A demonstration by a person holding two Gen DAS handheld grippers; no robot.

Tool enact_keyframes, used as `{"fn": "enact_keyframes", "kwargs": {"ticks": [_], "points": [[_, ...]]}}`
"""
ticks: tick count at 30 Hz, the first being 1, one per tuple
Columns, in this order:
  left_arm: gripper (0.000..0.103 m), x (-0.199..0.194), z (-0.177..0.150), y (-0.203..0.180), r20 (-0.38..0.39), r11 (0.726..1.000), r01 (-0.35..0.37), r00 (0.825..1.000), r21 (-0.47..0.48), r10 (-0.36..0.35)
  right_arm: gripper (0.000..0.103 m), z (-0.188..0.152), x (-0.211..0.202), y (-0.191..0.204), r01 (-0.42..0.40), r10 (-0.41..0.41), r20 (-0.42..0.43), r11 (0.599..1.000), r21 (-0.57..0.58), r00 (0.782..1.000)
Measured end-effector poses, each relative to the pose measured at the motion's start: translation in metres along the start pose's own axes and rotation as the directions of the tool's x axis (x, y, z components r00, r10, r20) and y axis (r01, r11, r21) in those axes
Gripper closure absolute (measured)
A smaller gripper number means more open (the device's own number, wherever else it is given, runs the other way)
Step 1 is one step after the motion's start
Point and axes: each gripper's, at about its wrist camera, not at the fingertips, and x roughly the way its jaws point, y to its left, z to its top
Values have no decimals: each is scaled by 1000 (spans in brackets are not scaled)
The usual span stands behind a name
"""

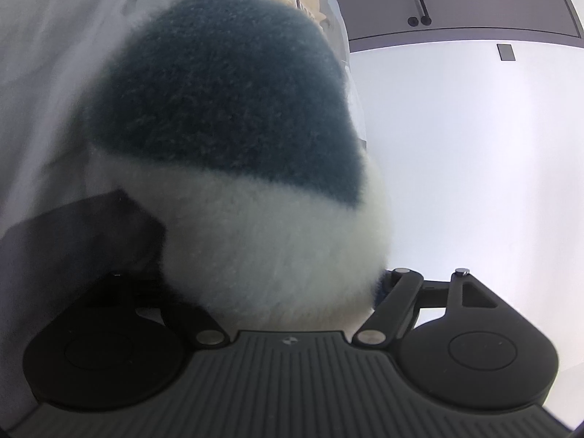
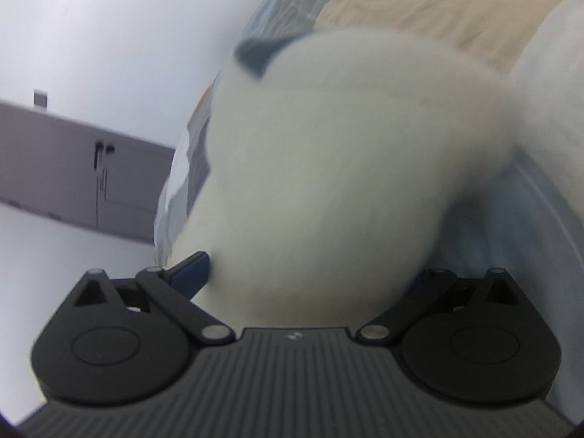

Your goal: Fold large clothes

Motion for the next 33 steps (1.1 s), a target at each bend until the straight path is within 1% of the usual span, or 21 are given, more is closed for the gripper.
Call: {"fn": "enact_keyframes", "kwargs": {"ticks": [3, 5, 6, 8, 9, 10, 11, 14, 18, 20, 22, 26, 30, 31, 33], "points": [[24, 1, 5, 4, -9, 999, 11, 1000, -41, -11, 3, 2, 6, 11, 21, -25, -32, 995, -99, 999], [24, 2, 6, 4, -16, 999, 10, 1000, -42, -11, 12, 4, 8, 14, 23, -30, -55, 990, -137, 998], [24, 3, 7, 4, -20, 999, 10, 1000, -42, -10, 14, 6, 10, 16, 25, -37, -68, 986, -168, 997], [24, 2, 11, 4, -25, 999, 9, 1000, -45, -10, 29, 8, 9, 24, 26, -42, -74, 977, -211, 996], [24, 2, 11, 3, -24, 999, 6, 1000, -42, -7, 34, 10, 5, 26, 23, -40, -71, 973, -231, 997], [25, 1, 13, 2, -19, 1000, -4, 1000, -30, 3, 43, 9, 1, 32, 21, -39, -64, 965, -262, 997], [26, -1, 13, -1, -7, 1000, -11, 1000, -13, 11, 49, 9, -2, 38, 19, -38, -57, 953, -303, 998], [26, -20, 13, -5, 23, 1000, -16, 1000, 21, 15, 56, 10, -10, 53, 1, -31, -70, 919, -395, 997], [30, -38, 9, -2, 47, 1000, -2, 999, -9, 2, 60, 9, -27, 61, -59, 31, -72, 898, -436, 997], [31, -48, 4, -3, 46, 1000, 4, 999, 9, -4, 61, 5, -33, 68, -77, 56, -59, 879, -471, 997], [32, -59, -3, -5, 61, 1000, 9, 998, 24, -11, 61, -2, -45, 74, -86, 73, -46, 853, -516, 996], [32, -78, -16, -10, 75, 999, 25, 997, 35, -27, 62, -8, -67, 79, -111, 104, -45, 816, -567, 994], [32, -93, -27, -26, 71, 995, 49, 996, 89, -55, 62, -6, -92, 80, -139, 142, -41, 794, -592, 989], [33, -96, -30, -33, 59, 994, 46, 997, 95, -51, 62, -4, -98, 80, -148, 154, -41, 791, -594, 987], [33, -102, -34, -50, 35, 990, 71, 996, 125, -76, 62, 4, -113, 82, -165, 172, -46, 789, -591, 984]]}}
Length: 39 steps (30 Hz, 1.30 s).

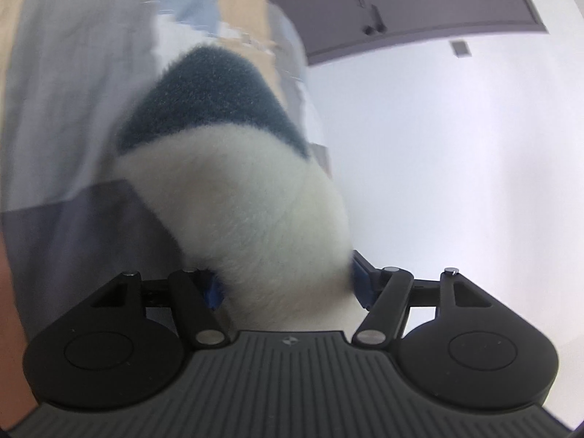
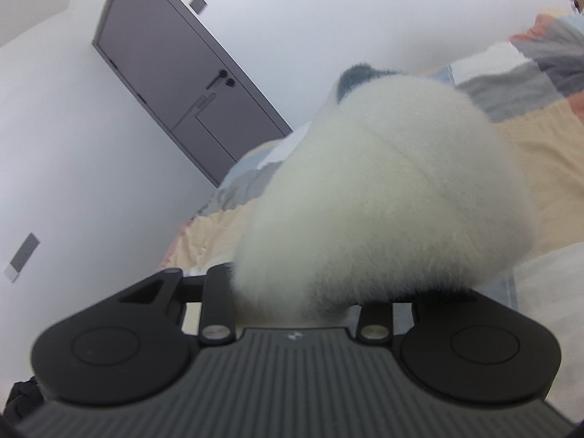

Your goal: Fold large clothes

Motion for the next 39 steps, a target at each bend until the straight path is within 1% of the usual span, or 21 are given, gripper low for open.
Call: {"fn": "enact_keyframes", "kwargs": {"ticks": [5, 9, 11, 13, 15, 17, 20, 23, 26, 28, 29, 31, 32, 34, 35, 36, 37, 39], "points": [[33, -2, -14, -57, -48, 992, 92, 995, 84, -88, 62, 39, -40, -8, -48, 48, 32, 999, -8, 998], [33, 18, -30, -113, -84, 977, 140, 988, 161, -128, 62, 81, -72, -21, -77, 75, 83, 997, 14, 994], [34, 36, -38, -143, -91, 966, 156, 986, 209, -139, 62, 105, -83, -28, -78, 76, 110, 997, 12, 991], [37, 55, -47, -173, -91, 955, 156, 986, 253, -137, 62, 127, -93, -37, -78, 76, 137, 997, 9, 988], [37, 76, -56, -197, -111, 944, 162, 985, 288, -135, 62, 147, -99, -47, -68, 67, 148, 998, 3, 987], [39, 102, -65, -213, -132, 935, 177, 981, 307, -142, 62, 166, -104, -59, -56, 56, 159, 998, -4, 986], [42, 145, -80, -229, -171, 927, 182, 976, 328, -131, 62, 189, -107, -80, -31, 32, 181, 999, -7, 983], [43, 186, -101, -230, -209, 937, 197, 968, 288, -140, 62, 208, -106, -109, -6, 4, 207, 1000, 7, 978], [43, 229, -120, -222, -233, 924, 226, 960, 309, -157, 62, 216, -103, -143, 4, -11, 231, 999, 33, 973], [43, 257, -131, -209, -265, 922, 229, 953, 311, -147, 62, 213, -97, -168, 18, -28, 232, 999, 46, 972], [43, 271, -132, -197, -285, 925, 224, 949, 307, -136, 62, 209, -94, -182, 22, -34, 231, 998, 53, 972], [43, 294, -145, -178, -323, 927, 205, 941, 314, -99, 62, 196, -86, -209, 38, -52, 222, 997, 64, 974], [44, 303, -154, -169, -341, 921, 203, 937, 333, -83, 62, 189, -80, -222, 51, -66, 212, 996, 75, 975], [49, 316, -167, -147, -355, 895, 214, 932, 392, -67, 62, 169, -75, -253, 73, -96, 194, 990, 124, 976], [50, 321, -173, -136, -362, 890, 208, 931, 406, -53, 62, 157, -75, -268, 82, -111, 187, 985, 154, 976], [50, 328, -176, -125, -370, 891, 203, 928, 406, -42, 62, 145, -73, -280, 92, -124, 176, 979, 180, 977], [50, 330, -179, -115, -377, 893, 206, 925, 400, -45, 62, 133, -73, -293, 97, -132, 165, 974, 205, 977], [50, 327, -182, -101, -377, 875, 247, 923, 416, -81, 62, 116, -68, -308, 95, -136, 157, 965, 244, 978]]}}
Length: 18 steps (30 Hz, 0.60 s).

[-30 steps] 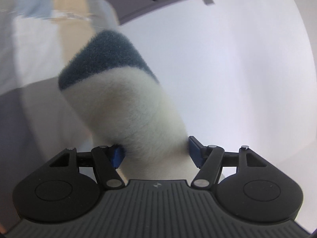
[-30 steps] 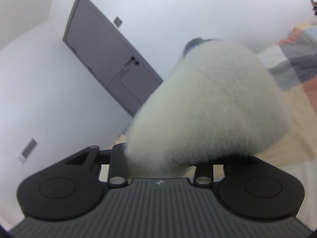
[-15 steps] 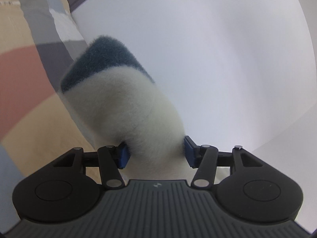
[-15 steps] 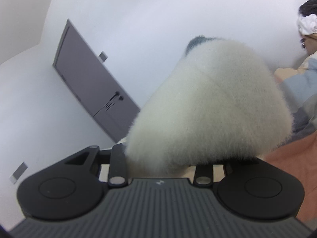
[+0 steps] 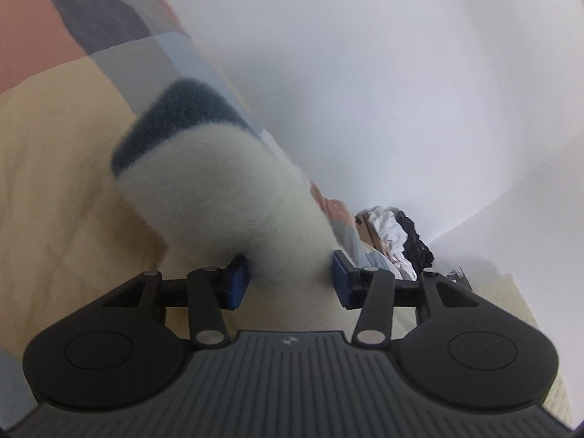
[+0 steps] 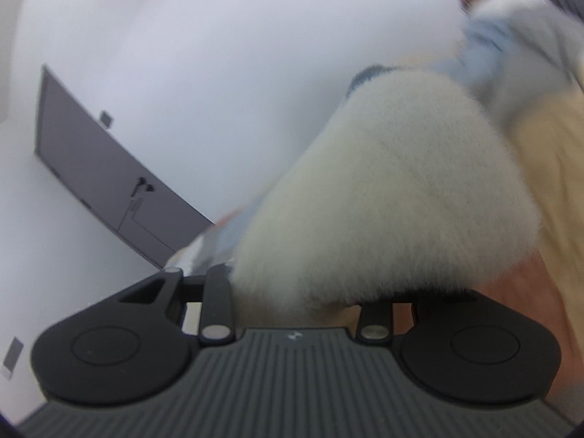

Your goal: Fold large clothes

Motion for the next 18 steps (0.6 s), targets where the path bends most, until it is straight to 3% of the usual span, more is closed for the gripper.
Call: {"fn": "enact_keyframes", "kwargs": {"ticks": [4, 8, 13, 18], "points": [[50, -4, -15, 2, -3, 999, 1, 1000, 45, -1, 62, -19, -11, -28, -52, 51, 39, 998, 34, 998], [49, -19, -34, 7, -39, 1000, -12, 999, 27, 13, 61, -37, -11, -47, -69, 65, 58, 995, 69, 996], [47, -31, -51, -4, -73, 990, -66, 995, 127, 75, 58, -53, -11, -59, -53, 50, 29, 994, 100, 998], [41, -36, -56, -14, -123, 979, -114, 983, 168, 136, 54, -50, -14, -49, 5, -6, 10, 995, 100, 1000]]}}
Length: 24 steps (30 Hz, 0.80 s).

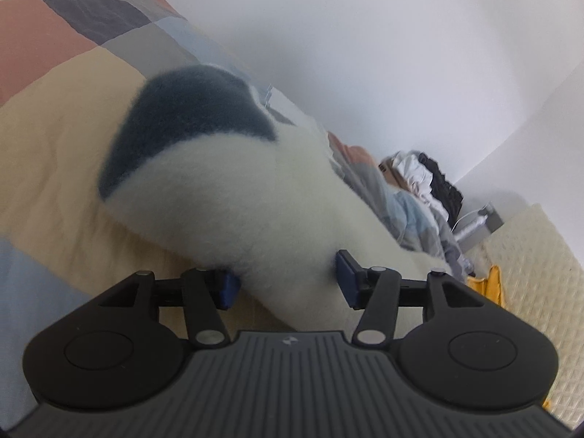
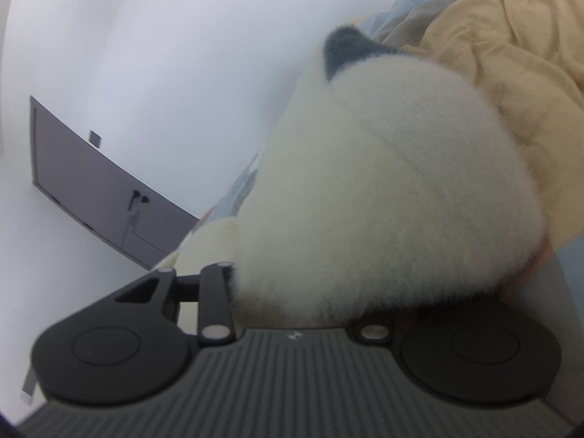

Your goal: Fold large clothes

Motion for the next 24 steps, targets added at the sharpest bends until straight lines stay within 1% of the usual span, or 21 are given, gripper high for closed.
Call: {"fn": "enact_keyframes", "kwargs": {"ticks": [2, 5, 8, 12, 15, 18, 21, 24], "points": [[41, -9, -1, -5, -16, 999, -43, 999, 30, 43, 50, 0, -5, 2, 35, -35, -17, 999, 15, 999], [41, -30, -4, -22, -13, 990, -99, 995, 98, 101, 50, 0, -22, 12, 87, -87, -34, 996, -8, 996], [41, -57, -3, -46, -6, 979, -114, 993, 171, 117, 50, 0, -47, 23, 135, -136, -40, 990, -33, 990], [41, -99, 11, -93, 48, 954, -139, 990, 264, 131, 50, 4, -87, 53, 158, -159, 4, 983, -94, 987], [40, -132, 18, -130, 88, 932, -152, 988, 328, 130, 50, 9, -122, 89, 139, -130, 61, 974, -179, 990], [39, -168, 20, -168, 138, 903, -179, 981, 389, 135, 50, 15, -149, 141, 103, -79, 98, 958, -266, 992], [39, -207, 17, -203, 196, 877, -197, 973, 439, 121, 50, 13, -175, 196, 75, -32, 118, 922, -379, 993], [38, -245, 9, -232, 243, 850, -223, 963, 477, 116, 50, 1, -199, 244, 89, -25, 137, 872, -482, 990]]}}
